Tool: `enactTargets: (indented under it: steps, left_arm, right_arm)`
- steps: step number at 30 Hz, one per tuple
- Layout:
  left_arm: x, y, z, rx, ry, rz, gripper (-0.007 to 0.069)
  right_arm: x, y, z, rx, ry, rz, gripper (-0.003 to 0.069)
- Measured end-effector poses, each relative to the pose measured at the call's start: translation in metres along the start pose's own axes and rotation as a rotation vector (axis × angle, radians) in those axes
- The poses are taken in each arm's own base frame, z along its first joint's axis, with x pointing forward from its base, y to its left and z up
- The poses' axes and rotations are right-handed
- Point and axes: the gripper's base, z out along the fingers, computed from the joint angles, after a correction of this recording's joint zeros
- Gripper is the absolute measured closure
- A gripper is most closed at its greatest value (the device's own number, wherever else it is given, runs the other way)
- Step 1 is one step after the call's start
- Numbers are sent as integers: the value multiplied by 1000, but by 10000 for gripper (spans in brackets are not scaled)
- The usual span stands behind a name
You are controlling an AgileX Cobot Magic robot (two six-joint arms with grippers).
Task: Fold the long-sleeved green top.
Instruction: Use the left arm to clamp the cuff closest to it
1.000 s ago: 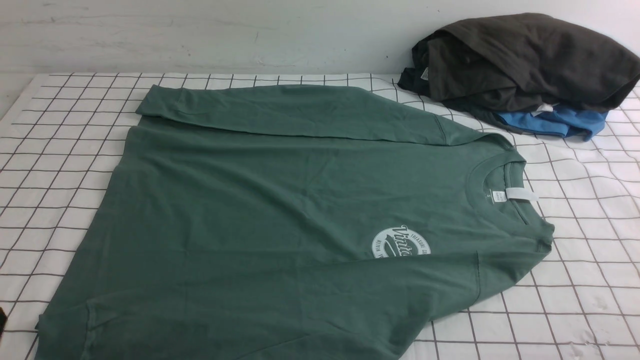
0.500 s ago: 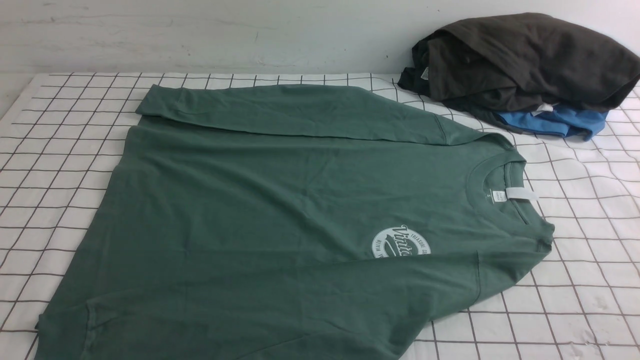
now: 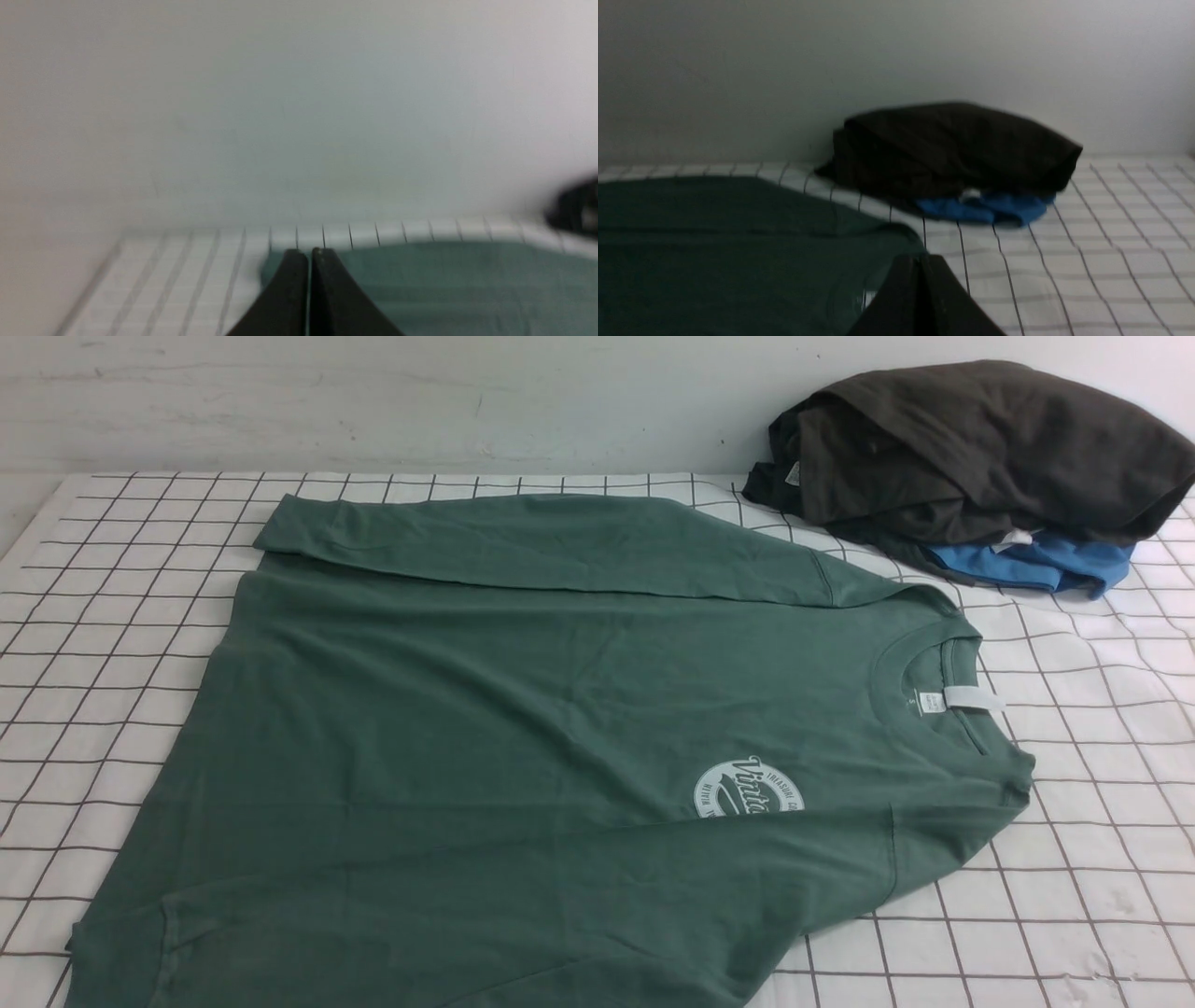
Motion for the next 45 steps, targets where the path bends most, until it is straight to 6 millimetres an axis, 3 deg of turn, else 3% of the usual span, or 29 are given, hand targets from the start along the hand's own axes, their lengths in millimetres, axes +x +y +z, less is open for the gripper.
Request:
enactTargets:
  steps: [1,2,3,4,6,12,15,16,18,19,24,31,45]
  left_arm:
    - [-1,0,2,4,21,1,631]
    - [14,-2,19,31,236,3,631]
    - [16,-2,20,36,274,4,631]
    - [35,-2,38,57,477,3,631]
    - [51,-2,49,70,627,1,631]
    - [98,8,92,16,963,-7,603]
    - [110,18,105,-25,1012,-44,559]
    - [121,30,115,-60,1049,-87,499]
    - [126,36,118,-75,1064,-111,459]
    - [134,44,122,-88,1093,-144,382]
    - [158,53,137,-90,1173,-174,246]
    - [185,57,153,-110,1246,-200,240]
    - [193,65,158,-208,1245,-212,216]
  right_arm:
    - [3,0,2,4,56,3,671]
    - [10,3,16,-4,262,-23,671]
    - [14,5,23,-9,329,-34,671]
    - [25,13,36,-60,534,-80,671]
    - [34,25,49,-147,666,-149,671]
    - [51,71,83,-418,720,-239,671]
    - [57,83,91,-488,715,-263,671]
    - [61,90,96,-527,721,-267,671]
    - [63,93,97,-546,724,-268,671]
    - [64,96,99,-569,724,-261,671]
    - [63,100,99,-607,701,-232,670]
    - [62,101,99,-622,688,-250,669]
    - [61,101,100,-617,672,-235,669]
